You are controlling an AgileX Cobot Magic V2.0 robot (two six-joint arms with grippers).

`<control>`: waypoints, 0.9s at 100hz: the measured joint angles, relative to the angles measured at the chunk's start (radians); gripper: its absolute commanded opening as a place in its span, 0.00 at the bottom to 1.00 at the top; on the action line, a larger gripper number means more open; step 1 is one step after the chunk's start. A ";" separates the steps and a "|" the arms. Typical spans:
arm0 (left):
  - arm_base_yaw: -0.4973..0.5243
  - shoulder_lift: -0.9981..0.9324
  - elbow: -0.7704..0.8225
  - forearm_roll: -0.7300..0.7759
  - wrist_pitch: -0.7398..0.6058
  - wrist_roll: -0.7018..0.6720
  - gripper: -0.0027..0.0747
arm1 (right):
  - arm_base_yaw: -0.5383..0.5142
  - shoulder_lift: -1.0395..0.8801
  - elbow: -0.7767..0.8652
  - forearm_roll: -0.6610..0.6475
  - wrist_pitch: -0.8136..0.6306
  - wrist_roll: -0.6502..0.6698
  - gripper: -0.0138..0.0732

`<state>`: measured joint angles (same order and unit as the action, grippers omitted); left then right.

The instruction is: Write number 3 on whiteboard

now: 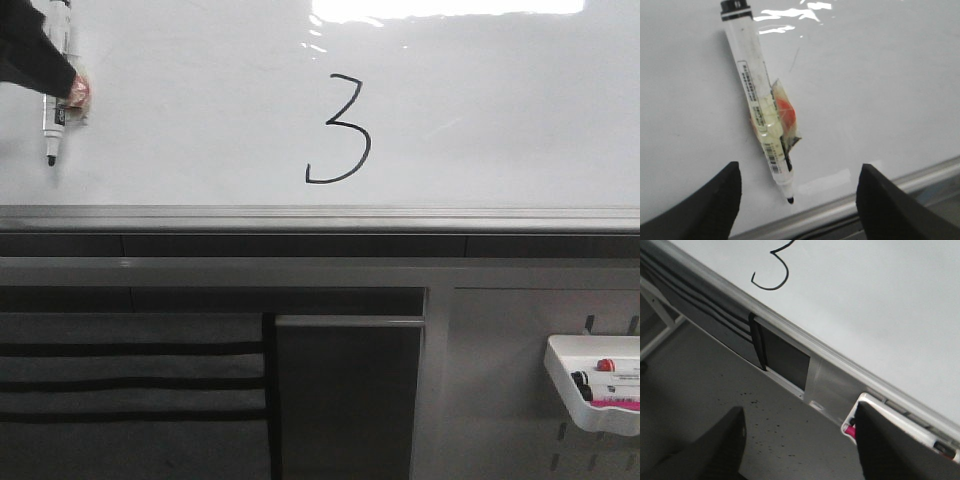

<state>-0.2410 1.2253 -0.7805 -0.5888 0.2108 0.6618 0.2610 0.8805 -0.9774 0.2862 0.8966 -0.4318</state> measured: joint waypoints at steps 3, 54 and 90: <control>0.010 -0.030 0.000 0.016 0.040 0.000 0.63 | -0.006 -0.004 0.000 -0.008 0.000 0.064 0.64; 0.253 -0.604 0.082 0.358 0.380 -0.283 0.32 | -0.096 -0.271 0.275 -0.067 -0.269 0.306 0.18; 0.257 -0.797 0.323 0.297 0.151 -0.291 0.01 | -0.097 -0.467 0.446 -0.077 -0.397 0.241 0.08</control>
<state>0.0160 0.4278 -0.4573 -0.2917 0.3619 0.3704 0.1642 0.4140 -0.5318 0.2092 0.5000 -0.1912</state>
